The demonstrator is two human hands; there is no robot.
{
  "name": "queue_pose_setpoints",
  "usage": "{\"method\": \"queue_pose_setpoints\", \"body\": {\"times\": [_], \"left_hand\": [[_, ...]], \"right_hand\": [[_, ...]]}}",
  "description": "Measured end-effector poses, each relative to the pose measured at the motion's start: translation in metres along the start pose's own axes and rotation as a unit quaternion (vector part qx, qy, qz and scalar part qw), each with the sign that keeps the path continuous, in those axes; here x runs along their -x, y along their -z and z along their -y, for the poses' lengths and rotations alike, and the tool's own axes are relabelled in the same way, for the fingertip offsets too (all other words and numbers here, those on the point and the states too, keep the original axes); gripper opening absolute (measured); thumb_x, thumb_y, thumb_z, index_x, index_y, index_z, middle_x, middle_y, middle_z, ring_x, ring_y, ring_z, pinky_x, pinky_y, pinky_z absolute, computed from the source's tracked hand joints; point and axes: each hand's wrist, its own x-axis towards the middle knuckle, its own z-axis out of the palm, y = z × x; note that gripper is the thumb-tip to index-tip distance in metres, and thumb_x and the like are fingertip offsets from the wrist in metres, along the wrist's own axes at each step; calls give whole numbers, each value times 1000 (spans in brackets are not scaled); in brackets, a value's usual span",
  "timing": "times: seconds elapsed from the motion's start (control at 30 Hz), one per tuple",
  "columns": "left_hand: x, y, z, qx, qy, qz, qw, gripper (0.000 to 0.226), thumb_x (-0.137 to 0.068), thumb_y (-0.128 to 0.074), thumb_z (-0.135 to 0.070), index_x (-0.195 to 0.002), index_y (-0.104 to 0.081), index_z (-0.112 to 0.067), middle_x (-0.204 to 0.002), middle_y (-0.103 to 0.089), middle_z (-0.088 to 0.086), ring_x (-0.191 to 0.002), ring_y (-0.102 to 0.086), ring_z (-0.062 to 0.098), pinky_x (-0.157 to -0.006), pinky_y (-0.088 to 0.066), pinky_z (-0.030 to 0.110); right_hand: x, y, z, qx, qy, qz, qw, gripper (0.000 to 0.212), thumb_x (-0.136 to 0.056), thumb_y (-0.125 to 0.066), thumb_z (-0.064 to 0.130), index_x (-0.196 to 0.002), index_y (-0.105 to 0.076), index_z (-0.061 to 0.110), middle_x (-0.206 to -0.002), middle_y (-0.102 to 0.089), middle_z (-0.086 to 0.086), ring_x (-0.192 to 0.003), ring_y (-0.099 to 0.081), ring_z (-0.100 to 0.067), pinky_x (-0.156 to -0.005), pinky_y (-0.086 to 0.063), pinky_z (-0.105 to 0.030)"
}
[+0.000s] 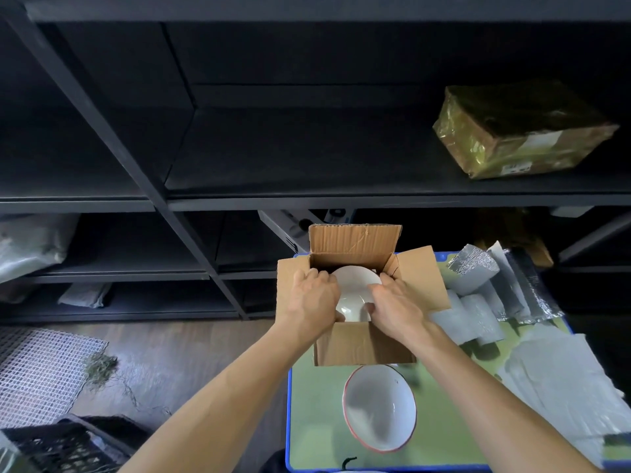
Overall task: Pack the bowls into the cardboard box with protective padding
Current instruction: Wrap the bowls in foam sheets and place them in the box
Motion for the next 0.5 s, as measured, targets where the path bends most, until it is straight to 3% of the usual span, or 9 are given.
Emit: {"method": "queue_pose_setpoints", "body": {"times": [0.17, 0.27, 0.5], "left_hand": [[13, 1, 6, 5, -18, -41, 999, 45, -92, -58, -52, -122, -55, -17, -115, -58, 2, -107, -48, 23, -86, -34, 37], [21, 5, 5, 20, -31, -66, 997, 40, -96, -52, -49, -122, -57, -20, -114, -59, 1, -107, -48, 23, -86, -35, 37], [34, 6, -4, 99, -76, -107, 986, 40, -98, -49, -43, -126, -61, -17, -118, -62, 4, -104, -53, 26, -88, -44, 39]], "right_hand": [[15, 5, -2, -49, 2, -17, 999, 37, -99, -52, 27, -132, -58, 12, -138, -47, -8, -129, -41, -30, -103, -41, -40], [28, 9, -4, -62, 18, -35, 997, 40, -100, -52, 26, -138, -54, 15, -146, -46, -2, -136, -38, -24, -110, -34, -33], [68, 16, -22, -86, 39, -99, 991, 38, -96, -57, 23, -134, -59, 19, -135, -58, 7, -128, -46, -16, -102, -42, -32]]}}
